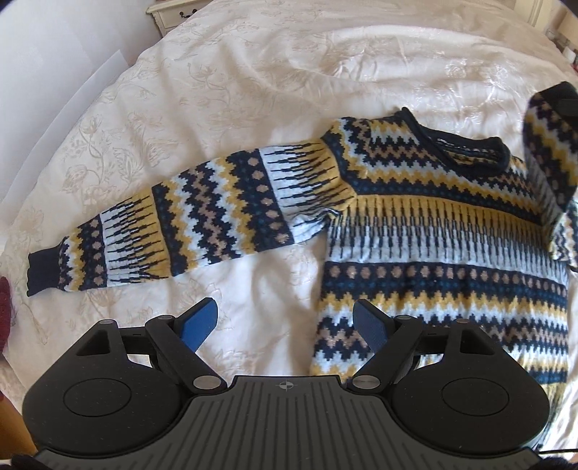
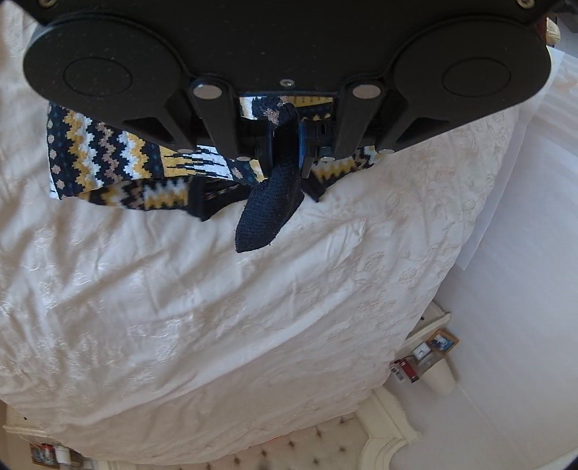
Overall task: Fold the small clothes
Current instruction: 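Carry the held cuff with the right gripper across the sweater body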
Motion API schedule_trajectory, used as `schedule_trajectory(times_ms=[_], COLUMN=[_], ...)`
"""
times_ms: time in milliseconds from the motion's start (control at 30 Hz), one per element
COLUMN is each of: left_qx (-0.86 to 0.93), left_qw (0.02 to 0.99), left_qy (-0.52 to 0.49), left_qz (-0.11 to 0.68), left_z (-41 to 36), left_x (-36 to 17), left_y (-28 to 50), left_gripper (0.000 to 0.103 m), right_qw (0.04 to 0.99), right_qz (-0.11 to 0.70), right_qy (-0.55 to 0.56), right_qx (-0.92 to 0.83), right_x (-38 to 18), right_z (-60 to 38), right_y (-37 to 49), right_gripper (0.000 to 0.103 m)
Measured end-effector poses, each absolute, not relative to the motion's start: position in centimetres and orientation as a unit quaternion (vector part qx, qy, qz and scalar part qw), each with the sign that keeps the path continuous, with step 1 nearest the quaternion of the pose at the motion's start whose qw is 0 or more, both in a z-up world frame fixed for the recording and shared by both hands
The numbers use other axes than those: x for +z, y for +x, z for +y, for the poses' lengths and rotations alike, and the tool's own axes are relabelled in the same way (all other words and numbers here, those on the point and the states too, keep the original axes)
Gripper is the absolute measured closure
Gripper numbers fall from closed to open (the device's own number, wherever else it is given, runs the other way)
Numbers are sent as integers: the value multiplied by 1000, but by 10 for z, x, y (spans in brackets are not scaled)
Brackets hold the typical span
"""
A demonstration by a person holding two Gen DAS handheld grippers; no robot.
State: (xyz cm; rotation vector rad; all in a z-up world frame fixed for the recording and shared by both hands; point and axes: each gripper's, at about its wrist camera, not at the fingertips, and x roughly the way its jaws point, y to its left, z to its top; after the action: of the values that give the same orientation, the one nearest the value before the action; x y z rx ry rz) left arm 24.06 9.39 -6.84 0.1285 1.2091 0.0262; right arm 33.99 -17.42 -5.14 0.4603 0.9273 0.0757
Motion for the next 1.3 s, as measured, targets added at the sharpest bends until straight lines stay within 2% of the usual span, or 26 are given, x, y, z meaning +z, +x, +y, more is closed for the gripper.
schedule_trajectory(times_ms=[267, 333, 367, 433, 500, 733, 1300], left_qx=[17, 14, 11, 9, 3, -40, -88], left_qw=[826, 826, 826, 826, 828, 833, 840], left_qy=[37, 28, 26, 22, 18, 17, 99], left_qz=[563, 562, 563, 562, 561, 552, 526], left_z=[121, 125, 125, 125, 124, 101, -2], left_x=[-75, -78, -79, -81, -84, -94, -145], left_y=[251, 252, 253, 254, 256, 268, 313], left_gripper=[21, 21, 21, 21, 21, 21, 21], right_qw=[858, 853, 853, 854, 859, 858, 851], right_qz=[485, 494, 494, 488, 476, 480, 492], right_qy=[148, 132, 129, 128, 137, 169, 148], right_qx=[88, 102, 112, 128, 131, 67, -104], right_x=[-103, -115, -118, -124, -124, -128, -151], right_z=[-74, -59, -54, -49, -53, -101, -235], right_y=[343, 339, 335, 327, 317, 290, 232], right_gripper=[82, 71, 69, 46, 40, 40, 40])
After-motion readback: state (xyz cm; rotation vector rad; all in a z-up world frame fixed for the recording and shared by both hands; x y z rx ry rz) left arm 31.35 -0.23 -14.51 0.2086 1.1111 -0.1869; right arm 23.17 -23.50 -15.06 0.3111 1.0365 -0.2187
